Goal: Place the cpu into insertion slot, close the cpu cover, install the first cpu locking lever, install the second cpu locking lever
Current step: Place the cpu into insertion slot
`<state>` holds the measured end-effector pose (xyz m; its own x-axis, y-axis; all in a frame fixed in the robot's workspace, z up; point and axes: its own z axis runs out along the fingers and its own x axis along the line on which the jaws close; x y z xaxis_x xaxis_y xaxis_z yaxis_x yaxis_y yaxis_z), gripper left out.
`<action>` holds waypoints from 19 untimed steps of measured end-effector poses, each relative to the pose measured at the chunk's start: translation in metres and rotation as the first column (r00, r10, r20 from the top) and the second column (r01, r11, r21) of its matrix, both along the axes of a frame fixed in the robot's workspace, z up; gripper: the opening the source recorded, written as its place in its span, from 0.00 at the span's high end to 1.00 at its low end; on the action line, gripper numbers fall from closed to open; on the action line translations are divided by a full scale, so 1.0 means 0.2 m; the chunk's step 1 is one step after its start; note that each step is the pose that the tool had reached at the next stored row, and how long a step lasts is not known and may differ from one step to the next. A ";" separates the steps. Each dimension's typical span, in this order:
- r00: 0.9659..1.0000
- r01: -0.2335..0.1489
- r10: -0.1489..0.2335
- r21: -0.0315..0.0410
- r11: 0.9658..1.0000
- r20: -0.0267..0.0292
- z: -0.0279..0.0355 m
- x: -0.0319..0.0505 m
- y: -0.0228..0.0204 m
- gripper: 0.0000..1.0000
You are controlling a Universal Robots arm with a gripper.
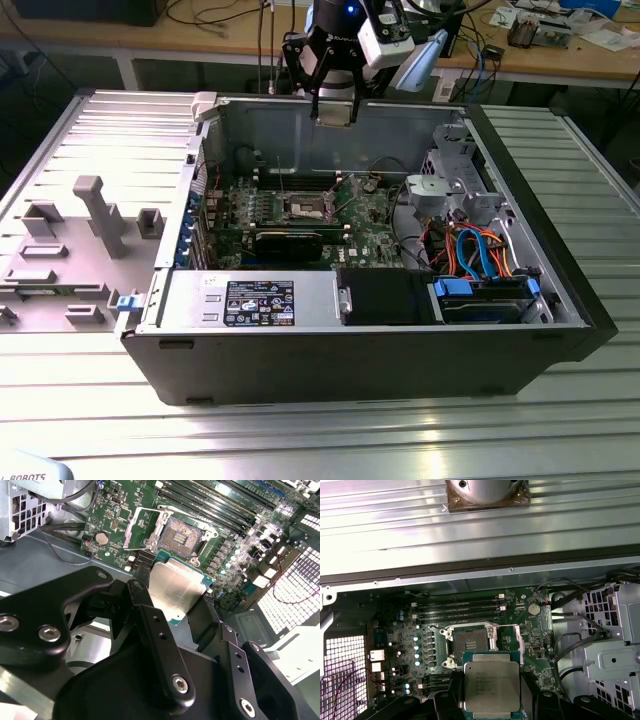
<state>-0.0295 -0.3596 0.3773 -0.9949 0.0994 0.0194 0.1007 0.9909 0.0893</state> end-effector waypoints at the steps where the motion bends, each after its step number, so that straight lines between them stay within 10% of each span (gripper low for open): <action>1: 1.000 0.011 -0.011 0.000 1.000 0.000 0.000 0.000 0.000 0.46; 5: 0.997 0.076 -0.076 0.000 0.997 0.000 -0.003 0.000 0.000 0.46; 19: 0.996 0.085 -0.085 0.000 0.996 0.000 -0.003 0.000 0.000 0.46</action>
<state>-0.0295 -0.3596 0.3766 -0.9828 0.1834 0.0193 0.1844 0.9788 0.0893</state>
